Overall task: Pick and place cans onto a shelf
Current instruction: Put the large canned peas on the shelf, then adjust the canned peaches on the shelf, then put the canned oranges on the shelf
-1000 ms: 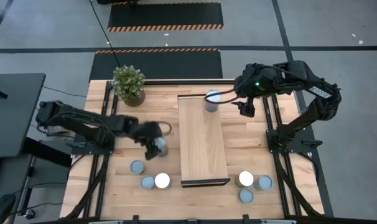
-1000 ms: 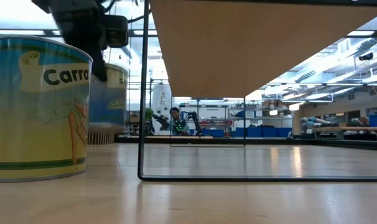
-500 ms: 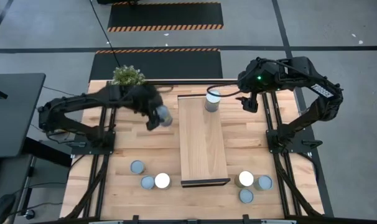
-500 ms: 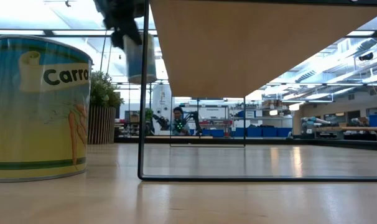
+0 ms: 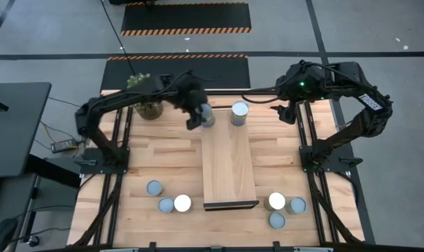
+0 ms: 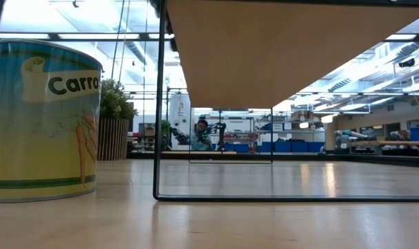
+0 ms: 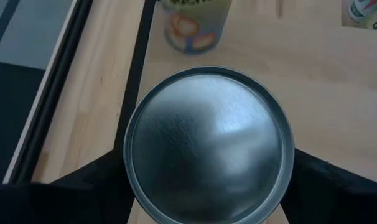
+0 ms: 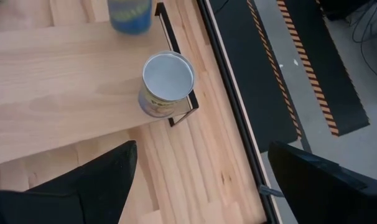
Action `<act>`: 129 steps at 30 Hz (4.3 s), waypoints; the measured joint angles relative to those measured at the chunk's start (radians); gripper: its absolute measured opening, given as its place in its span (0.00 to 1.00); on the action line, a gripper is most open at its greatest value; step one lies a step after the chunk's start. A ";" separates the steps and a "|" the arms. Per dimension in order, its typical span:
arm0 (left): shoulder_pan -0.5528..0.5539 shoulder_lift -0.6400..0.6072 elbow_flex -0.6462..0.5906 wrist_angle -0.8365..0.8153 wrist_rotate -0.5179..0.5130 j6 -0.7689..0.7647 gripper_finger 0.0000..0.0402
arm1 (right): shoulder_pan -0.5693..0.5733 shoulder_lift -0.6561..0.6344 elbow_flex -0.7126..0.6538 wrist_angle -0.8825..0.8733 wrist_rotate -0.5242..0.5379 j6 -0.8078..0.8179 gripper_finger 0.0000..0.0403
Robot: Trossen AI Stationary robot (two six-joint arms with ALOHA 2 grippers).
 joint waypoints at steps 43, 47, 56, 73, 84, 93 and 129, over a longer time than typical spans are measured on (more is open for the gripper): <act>-0.002 0.202 0.201 -0.063 -0.101 0.214 0.98 | 0.000 0.000 0.000 0.015 0.003 -0.008 0.92; -0.002 0.189 0.201 -0.049 -0.102 0.213 0.98 | 0.000 0.000 0.000 0.015 0.003 -0.008 0.92; -0.013 0.174 0.201 -0.067 -0.108 0.213 0.98 | 0.000 -0.001 -0.066 0.058 -0.004 -0.009 0.92; -0.021 0.112 0.201 -0.041 -0.152 0.207 0.98 | -0.088 -0.002 -0.509 0.378 -0.021 -0.106 0.92; -0.024 0.073 0.201 -0.075 -0.159 0.145 0.98 | -0.178 -0.001 -0.669 0.633 -0.029 -0.193 0.92; -0.033 0.052 0.201 -0.119 -0.148 0.097 0.98 | -0.189 -0.001 -0.680 0.730 -0.055 -0.247 0.92; -0.301 -0.411 -0.396 -0.033 -0.158 -0.239 0.96 | 0.323 -0.145 -0.735 0.348 -0.242 0.326 0.91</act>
